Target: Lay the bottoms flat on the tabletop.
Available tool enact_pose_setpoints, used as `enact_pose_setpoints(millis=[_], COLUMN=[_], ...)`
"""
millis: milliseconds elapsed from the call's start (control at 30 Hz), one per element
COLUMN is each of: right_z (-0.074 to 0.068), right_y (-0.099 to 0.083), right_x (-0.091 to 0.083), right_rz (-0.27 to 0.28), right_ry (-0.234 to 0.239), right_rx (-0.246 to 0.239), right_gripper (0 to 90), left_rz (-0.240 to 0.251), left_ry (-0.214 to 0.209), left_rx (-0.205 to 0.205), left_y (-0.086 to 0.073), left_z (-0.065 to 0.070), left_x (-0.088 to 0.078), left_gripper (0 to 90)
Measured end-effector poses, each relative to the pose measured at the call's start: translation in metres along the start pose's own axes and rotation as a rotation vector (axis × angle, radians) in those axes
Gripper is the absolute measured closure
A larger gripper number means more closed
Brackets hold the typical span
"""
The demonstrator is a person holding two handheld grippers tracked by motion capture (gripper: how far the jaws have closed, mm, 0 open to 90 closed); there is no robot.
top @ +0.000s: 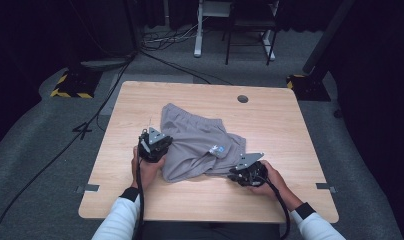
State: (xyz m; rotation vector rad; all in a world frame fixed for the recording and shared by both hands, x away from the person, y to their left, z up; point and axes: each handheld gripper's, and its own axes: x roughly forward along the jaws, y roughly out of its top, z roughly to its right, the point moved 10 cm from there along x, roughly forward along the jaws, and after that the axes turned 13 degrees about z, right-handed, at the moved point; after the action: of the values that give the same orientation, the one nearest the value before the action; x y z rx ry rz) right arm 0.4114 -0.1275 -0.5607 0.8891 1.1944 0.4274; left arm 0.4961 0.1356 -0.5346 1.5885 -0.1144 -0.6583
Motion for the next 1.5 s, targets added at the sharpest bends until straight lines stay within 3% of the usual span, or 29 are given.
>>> enact_pose_setpoints(millis=[133,200,333,433,500,533,600,633,700,767,867,933,1000,1100,1200,1300,1367,1433,1467,1500], right_z=[-0.020,-0.031,-0.057,-0.067,-0.064,-0.059,-0.043,-0.033,-0.012,0.007,0.021,0.022,0.023,0.039,0.061,0.084,0.091,0.094,0.093,0.094], right_y=[-0.001,0.001,-0.001,-0.005,-0.001,0.001,0.006,0.007,0.005,0.003,-0.003,-0.004,-0.001,0.005,0.006,-0.001,-0.006,-0.016,-0.015,-0.016], right_x=[-0.012,-0.019,-0.033,-0.035,-0.037,-0.038,-0.040,-0.041,-0.042,-0.041,-0.034,-0.028,-0.026,-0.025,-0.021,-0.015,-0.010,-0.004,-0.003,-0.003], right_rz=[-0.009,-0.010,-0.008,-0.023,-0.003,0.010,0.047,0.062,0.078,0.103,0.104,0.091,0.099,0.115,0.103,0.075,0.075,0.013,0.030,0.029], right_ry=[0.125,0.180,0.310,0.308,0.289,0.266,0.177,0.130,0.032,-0.042,-0.067,-0.060,-0.060,-0.140,-0.206,-0.274,-0.249,-0.254,-0.237,-0.233], right_rx=[-0.022,-0.032,-0.035,-0.063,-0.058,-0.053,-0.025,-0.017,0.020,0.073,0.105,0.105,0.094,0.085,0.130,0.146,0.187,0.169,0.185,0.192], right_gripper=[75.0,81.5,82.4,71.0,64.5,57.2,56.1,51.8,50.7,48.8,49.4,50.1,52.1,51.6,47.7,46.8,48.6,49.0,49.5,50.6], left_rz=[-0.035,-0.043,-0.048,-0.054,-0.045,-0.033,-0.022,-0.022,-0.030,-0.048,-0.058,-0.041,-0.043,-0.096,-0.159,-0.219,-0.261,-0.303,-0.326,-0.343], left_ry=[0.046,0.061,0.085,0.096,0.125,0.120,-0.022,-0.082,-0.127,-0.165,-0.195,-0.199,-0.219,-0.250,-0.274,-0.252,-0.215,-0.214,-0.190,-0.197], left_rx=[-0.008,-0.013,-0.015,-0.010,0.000,-0.013,-0.035,-0.020,0.026,0.047,0.078,0.102,0.099,0.088,0.076,0.095,0.082,0.081,0.101,0.118], left_y=[-0.008,-0.010,-0.010,-0.011,-0.008,-0.006,0.001,0.003,0.006,0.006,0.009,0.021,0.033,0.040,0.035,0.026,0.019,0.013,0.008,0.005], left_z=[-0.016,-0.019,-0.022,-0.023,-0.024,-0.022,-0.006,0.004,0.018,0.031,0.042,0.045,0.047,0.047,0.054,0.060,0.062,0.066,0.066,0.068], left_x=[-0.001,-0.001,0.000,-0.001,-0.002,-0.003,-0.003,-0.004,-0.005,-0.003,0.004,0.008,0.015,0.038,0.063,0.083,0.094,0.101,0.104,0.106], left_gripper=[84.2,84.2,84.2,83.7,80.5,72.8,55.5,48.6,34.8,29.5,29.1,29.3,29.3,29.5,29.5,29.2,29.8,33.2,36.6,40.3])
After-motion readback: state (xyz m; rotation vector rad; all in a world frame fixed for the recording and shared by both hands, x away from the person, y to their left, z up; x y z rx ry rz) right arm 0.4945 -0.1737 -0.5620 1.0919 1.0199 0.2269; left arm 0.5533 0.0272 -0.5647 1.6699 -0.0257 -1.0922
